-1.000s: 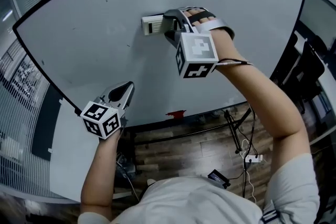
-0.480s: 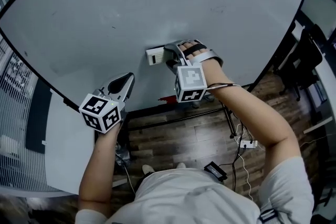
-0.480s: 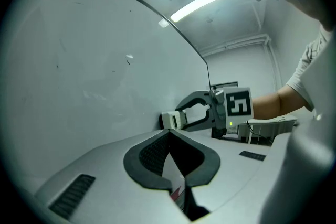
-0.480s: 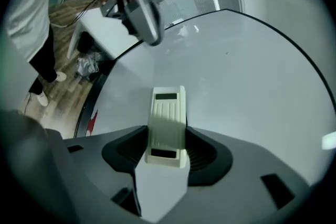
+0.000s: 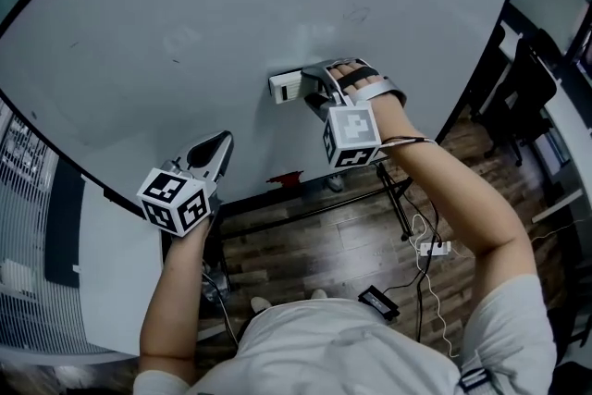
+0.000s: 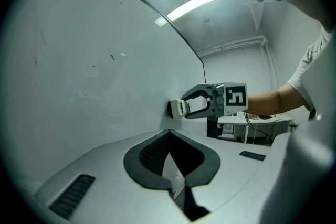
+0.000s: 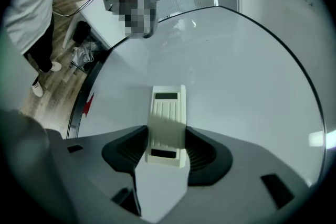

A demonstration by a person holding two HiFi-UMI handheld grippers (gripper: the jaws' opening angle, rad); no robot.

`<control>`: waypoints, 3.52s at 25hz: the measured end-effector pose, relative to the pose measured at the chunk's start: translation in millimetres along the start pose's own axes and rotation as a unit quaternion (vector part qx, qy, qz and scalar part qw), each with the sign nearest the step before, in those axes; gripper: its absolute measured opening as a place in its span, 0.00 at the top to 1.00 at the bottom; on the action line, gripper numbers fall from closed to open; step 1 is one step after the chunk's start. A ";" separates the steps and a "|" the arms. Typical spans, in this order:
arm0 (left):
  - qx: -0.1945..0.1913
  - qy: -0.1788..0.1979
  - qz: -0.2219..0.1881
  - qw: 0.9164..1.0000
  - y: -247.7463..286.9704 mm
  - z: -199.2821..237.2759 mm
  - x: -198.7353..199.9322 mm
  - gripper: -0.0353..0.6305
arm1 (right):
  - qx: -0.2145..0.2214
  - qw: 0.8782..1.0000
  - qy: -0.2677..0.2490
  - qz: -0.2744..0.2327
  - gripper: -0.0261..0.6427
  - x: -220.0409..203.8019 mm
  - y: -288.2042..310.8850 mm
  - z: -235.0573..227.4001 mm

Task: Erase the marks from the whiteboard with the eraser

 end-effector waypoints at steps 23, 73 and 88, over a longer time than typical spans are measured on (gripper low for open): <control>0.010 0.040 -0.064 0.997 1.1 0.9 55.7 0.94 | -0.144 0.989 0.042 0.016 0.61 -14.1 -40.8 -245.4; 0.063 -0.021 -0.065 0.996 -79.2 26.0 -33.4 0.94 | 0.044 0.998 -0.016 -0.044 0.61 143.3 44.7 64.5; 0.038 0.009 -0.069 0.997 -123.4 55.0 7.1 0.94 | -0.108 0.991 0.025 -0.068 0.61 243.7 40.6 -141.4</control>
Point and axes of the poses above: the fingertips, and each gripper's own axes: y forward along the fingers, z to its left, x out of its top, the point moved 10 cm from there along -y, backward along the fingers, and after that the axes turned 14 degrees about -x, right-handed, at the moved point
